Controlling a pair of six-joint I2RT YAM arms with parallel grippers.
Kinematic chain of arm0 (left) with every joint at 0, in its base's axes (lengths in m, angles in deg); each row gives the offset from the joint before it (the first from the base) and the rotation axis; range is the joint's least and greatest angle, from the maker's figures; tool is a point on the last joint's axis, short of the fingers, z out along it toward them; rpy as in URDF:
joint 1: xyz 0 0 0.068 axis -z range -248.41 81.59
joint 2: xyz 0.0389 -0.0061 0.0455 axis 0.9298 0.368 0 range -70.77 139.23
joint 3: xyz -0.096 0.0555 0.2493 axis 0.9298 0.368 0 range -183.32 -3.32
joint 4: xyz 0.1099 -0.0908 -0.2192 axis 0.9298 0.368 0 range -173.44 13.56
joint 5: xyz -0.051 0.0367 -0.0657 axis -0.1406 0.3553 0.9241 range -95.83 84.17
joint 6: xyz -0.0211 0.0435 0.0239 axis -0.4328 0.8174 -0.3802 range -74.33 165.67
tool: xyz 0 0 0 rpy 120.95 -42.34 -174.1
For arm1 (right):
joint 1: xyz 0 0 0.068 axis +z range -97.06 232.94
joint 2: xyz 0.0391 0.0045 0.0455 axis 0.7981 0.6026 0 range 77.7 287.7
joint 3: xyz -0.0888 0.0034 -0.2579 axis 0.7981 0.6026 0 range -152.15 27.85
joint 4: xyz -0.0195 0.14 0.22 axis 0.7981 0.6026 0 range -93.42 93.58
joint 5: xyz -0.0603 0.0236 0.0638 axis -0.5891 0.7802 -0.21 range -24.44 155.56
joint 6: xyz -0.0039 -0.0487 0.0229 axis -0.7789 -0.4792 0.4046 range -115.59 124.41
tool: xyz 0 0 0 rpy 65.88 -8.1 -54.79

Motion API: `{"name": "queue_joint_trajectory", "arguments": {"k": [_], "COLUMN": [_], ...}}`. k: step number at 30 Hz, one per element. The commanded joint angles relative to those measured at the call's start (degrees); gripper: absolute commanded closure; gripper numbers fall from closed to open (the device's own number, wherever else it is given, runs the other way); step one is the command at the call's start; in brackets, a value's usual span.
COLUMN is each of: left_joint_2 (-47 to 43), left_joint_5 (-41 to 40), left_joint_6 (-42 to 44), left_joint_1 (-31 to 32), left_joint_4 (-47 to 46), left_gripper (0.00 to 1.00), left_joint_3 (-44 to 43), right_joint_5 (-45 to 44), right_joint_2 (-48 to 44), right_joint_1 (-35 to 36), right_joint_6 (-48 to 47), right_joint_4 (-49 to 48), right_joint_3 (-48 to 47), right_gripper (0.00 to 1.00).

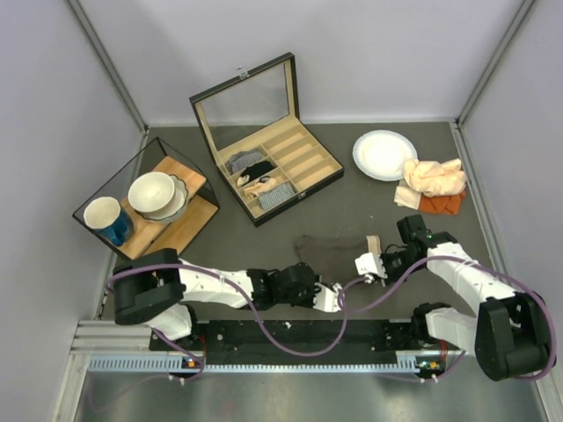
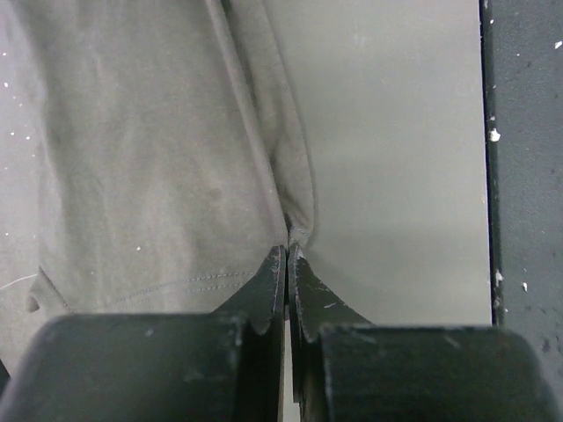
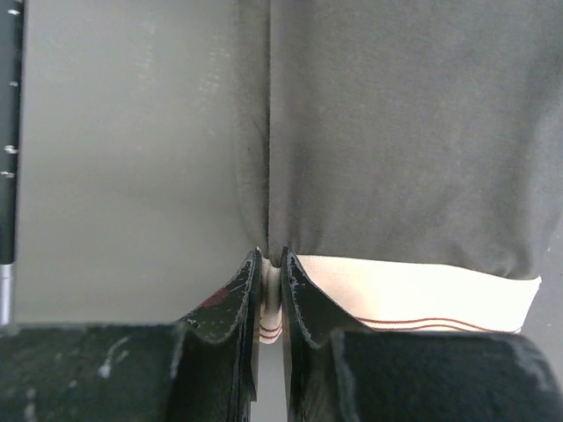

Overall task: Roll the underwear
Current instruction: Fold the underwear at the center of the board.

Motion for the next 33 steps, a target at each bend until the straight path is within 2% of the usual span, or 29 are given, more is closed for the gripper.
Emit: {"name": "queue_joint_trajectory", "arguments": {"k": [1,8,16,21,33], "left_joint_2": [-5.86,-8.86,-3.07,-0.08,4.23], "left_joint_5": [5.75,15.16,22.54,24.22,23.34], "left_joint_6": [-2.00,-2.71,-2.00,-2.27,-6.92], "left_joint_1": [-2.60,-11.38,-20.35,-24.49,-29.41], "left_joint_4": [4.80,9.72,13.95,14.83,13.69], "left_gripper": [1.00,1.00,1.00,1.00,1.00], "left_joint_3": [-1.76,-5.18,-11.51,-14.41,-17.23], "right_joint_5": [0.72,2.22,0.02,-2.00,-2.53], "right_joint_2": [1.42,7.48,20.30,27.77,36.13], "right_joint_1": [0.56,0.56,0.47,0.47,0.47], "right_joint_6": [2.43,7.79,18.32,22.81,28.62], "right_joint_4": [8.11,11.20,11.11,11.20,11.20], "right_joint_3": [-4.49,-13.18,-25.56,-31.55,-40.96], "right_gripper": [1.00,1.00,0.97,0.95,0.91]}}
